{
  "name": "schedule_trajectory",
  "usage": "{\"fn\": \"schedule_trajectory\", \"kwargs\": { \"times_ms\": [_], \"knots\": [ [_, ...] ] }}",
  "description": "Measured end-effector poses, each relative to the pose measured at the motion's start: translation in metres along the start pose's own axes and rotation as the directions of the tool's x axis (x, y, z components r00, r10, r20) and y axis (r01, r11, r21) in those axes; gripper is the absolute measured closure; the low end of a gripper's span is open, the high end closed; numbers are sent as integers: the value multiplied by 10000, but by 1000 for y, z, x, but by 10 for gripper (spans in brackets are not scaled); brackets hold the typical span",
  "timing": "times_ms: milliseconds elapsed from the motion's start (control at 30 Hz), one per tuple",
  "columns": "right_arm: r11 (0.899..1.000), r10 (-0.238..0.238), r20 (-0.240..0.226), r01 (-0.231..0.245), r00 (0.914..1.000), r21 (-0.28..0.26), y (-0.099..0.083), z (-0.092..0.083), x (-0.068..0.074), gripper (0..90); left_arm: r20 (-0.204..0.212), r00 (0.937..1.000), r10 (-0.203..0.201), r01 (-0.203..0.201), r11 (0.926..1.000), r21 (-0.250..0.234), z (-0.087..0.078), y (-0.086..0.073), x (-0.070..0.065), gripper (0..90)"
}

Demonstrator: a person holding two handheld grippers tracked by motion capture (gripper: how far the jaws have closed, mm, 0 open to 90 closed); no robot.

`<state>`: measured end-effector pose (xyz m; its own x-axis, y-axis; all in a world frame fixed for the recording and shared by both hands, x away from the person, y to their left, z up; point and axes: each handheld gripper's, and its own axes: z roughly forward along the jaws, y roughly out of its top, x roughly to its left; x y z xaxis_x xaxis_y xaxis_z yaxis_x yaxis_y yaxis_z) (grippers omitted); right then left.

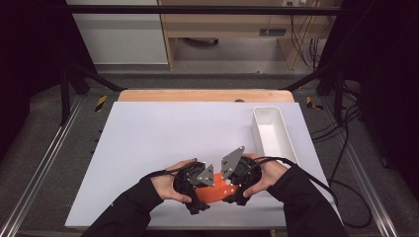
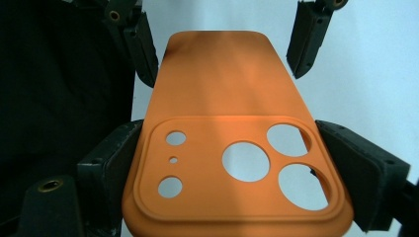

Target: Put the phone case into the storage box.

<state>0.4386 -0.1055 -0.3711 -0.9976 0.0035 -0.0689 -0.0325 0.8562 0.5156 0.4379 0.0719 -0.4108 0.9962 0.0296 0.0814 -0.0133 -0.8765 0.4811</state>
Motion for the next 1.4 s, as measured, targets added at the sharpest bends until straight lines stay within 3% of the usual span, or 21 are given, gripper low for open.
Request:
{"fn": "schedule_trajectory", "kwargs": {
  "times_ms": [167,433,467,733,933,1333,1400],
  "knots": [
    [10000,22,-13,-22,10000,50,0,1,0,161,38,10000,-20,18,9996,282,5,3,0,20],
    [9999,-90,-1,90,10000,134,1,1,0,162,52,9999,-117,115,9993,352,8,8,-1,74],
    [9999,-75,2,75,10000,128,1,1,1,161,45,10000,47,-49,9987,506,8,8,0,78],
    [9996,-165,12,165,9999,208,1,1,1,161,131,9996,235,-243,9972,704,10,10,-1,150],
    [9996,-161,23,160,9999,223,1,3,2,161,53,9996,267,-270,9968,753,12,10,-2,153],
    [9995,-317,196,317,9993,23,1,0,2,151,-126,9996,233,-228,9991,352,9,7,-1,155],
    [9993,-370,230,371,9990,-18,1,0,2,146,-169,9998,70,-66,9998,185,9,6,-2,155]
  ]
}}
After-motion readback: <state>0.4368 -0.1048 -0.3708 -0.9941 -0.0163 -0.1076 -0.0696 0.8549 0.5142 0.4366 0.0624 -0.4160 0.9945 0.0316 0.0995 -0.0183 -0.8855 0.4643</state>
